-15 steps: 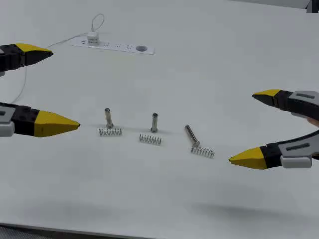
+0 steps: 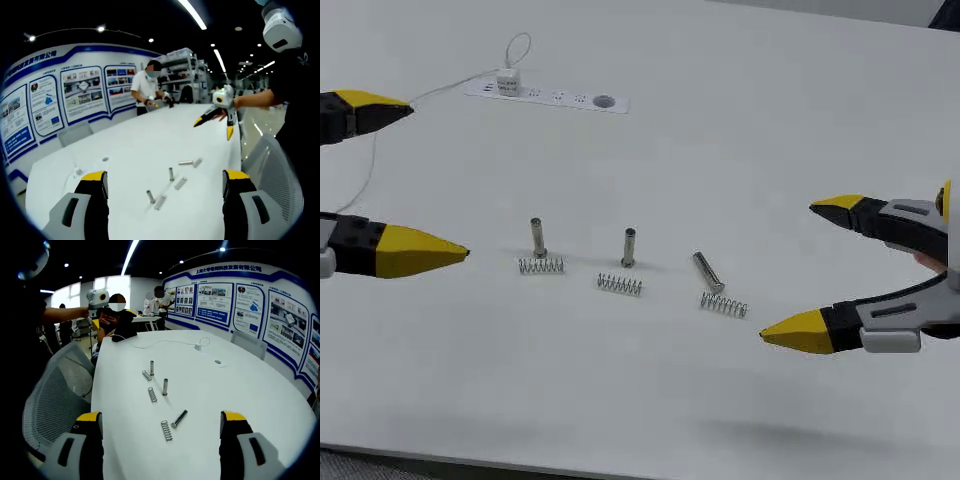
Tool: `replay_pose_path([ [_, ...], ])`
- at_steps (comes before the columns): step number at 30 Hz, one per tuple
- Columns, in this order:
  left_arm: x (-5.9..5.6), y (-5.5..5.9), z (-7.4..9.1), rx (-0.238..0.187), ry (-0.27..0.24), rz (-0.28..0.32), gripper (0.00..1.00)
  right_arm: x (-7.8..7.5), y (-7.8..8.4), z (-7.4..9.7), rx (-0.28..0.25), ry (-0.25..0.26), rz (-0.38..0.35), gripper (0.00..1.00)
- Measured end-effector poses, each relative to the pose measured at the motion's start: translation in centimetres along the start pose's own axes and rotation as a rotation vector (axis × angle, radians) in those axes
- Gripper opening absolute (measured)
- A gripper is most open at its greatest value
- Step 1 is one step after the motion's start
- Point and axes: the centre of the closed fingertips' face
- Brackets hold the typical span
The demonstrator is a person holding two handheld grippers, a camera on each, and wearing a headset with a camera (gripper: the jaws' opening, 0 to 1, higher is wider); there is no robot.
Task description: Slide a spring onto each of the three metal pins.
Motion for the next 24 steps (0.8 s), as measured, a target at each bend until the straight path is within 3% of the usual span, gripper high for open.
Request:
replay_pose_path([
  [5, -0.14, 0.82, -0.05, 0.032, -0.003, 0.015, 0.99, 0.04, -0.02, 0.1, 0.002, -0.004, -0.004, 0.99],
  [18, -0.08, 0.55, -0.51, 0.022, -0.003, 0.015, 0.99, 0.42, -0.26, -0.21, -0.002, -0.013, 0.001, 0.98],
  [24, -0.14, 1.0, -0.51, 0.026, -0.001, 0.024, 0.99, 0.43, -0.37, -0.04, -0.014, -0.009, -0.013, 0.98],
])
Point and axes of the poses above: the centre of the closed fingertips' face, and the gripper's own axes: z roughly backward along the fingers, x roughly to its left, y roughly out of its underside, and after that the axes turned 2 degrees about -z, right-handed
